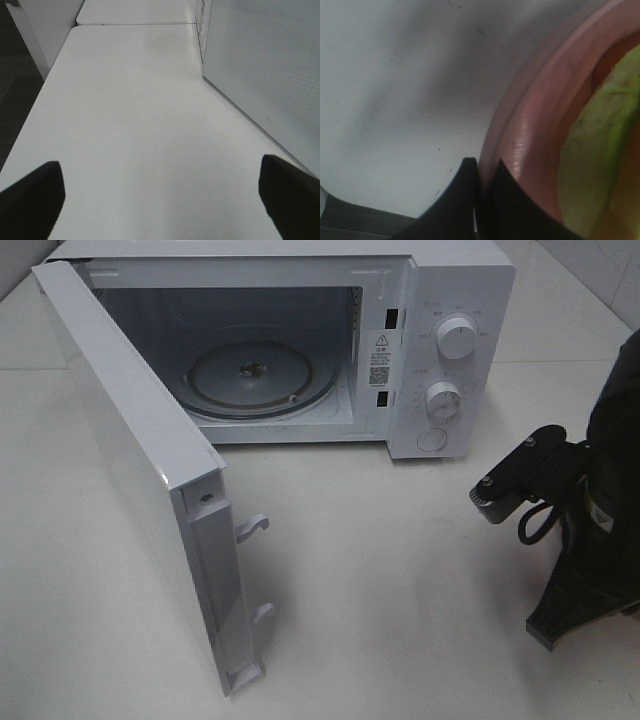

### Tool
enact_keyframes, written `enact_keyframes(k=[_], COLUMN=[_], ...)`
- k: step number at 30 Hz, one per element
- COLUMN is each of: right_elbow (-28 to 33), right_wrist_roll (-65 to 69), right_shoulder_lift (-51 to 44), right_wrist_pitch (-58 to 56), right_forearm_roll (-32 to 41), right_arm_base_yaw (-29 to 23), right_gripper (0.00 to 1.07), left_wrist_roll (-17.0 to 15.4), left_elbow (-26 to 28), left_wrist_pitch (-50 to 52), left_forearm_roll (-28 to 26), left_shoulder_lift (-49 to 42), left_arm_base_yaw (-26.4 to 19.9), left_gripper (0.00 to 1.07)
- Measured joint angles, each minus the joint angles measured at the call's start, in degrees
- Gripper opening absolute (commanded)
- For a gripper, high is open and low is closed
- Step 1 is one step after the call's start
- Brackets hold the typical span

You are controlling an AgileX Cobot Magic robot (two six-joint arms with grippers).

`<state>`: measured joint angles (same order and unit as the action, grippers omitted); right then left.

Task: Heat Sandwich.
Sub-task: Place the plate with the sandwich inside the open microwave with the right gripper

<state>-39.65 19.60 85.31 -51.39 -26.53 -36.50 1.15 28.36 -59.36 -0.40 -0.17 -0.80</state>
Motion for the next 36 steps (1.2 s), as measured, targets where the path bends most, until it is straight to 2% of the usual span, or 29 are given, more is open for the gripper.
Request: enact_keyframes(k=[9,22,36], right_elbow=[0.0,0.0,0.0], right_wrist_roll=[0.0,-6.4,-21.4], right_shoulder_lift=[-4.4,-8.3,-8.9], right_wrist_pitch=[-0.8,-3.7,-1.4], right_forearm_roll=[0.1,0.0,-0.1], right_arm_base_yaw=[-7.5,-14.4,-15.0], right_gripper=[0.01,0.02,0.02], left_wrist_roll=[0.0,0.0,0.0], left_elbow=[0.0,0.0,0.0], left_wrist_pitch=[0.0,0.0,0.0], left_forearm_roll=[0.0,0.0,0.0], left_shoulder_lift=[0.0,0.0,0.0], left_arm_base_yaw=[0.0,0.0,0.0], left_gripper=[1.03,1.03,1.03])
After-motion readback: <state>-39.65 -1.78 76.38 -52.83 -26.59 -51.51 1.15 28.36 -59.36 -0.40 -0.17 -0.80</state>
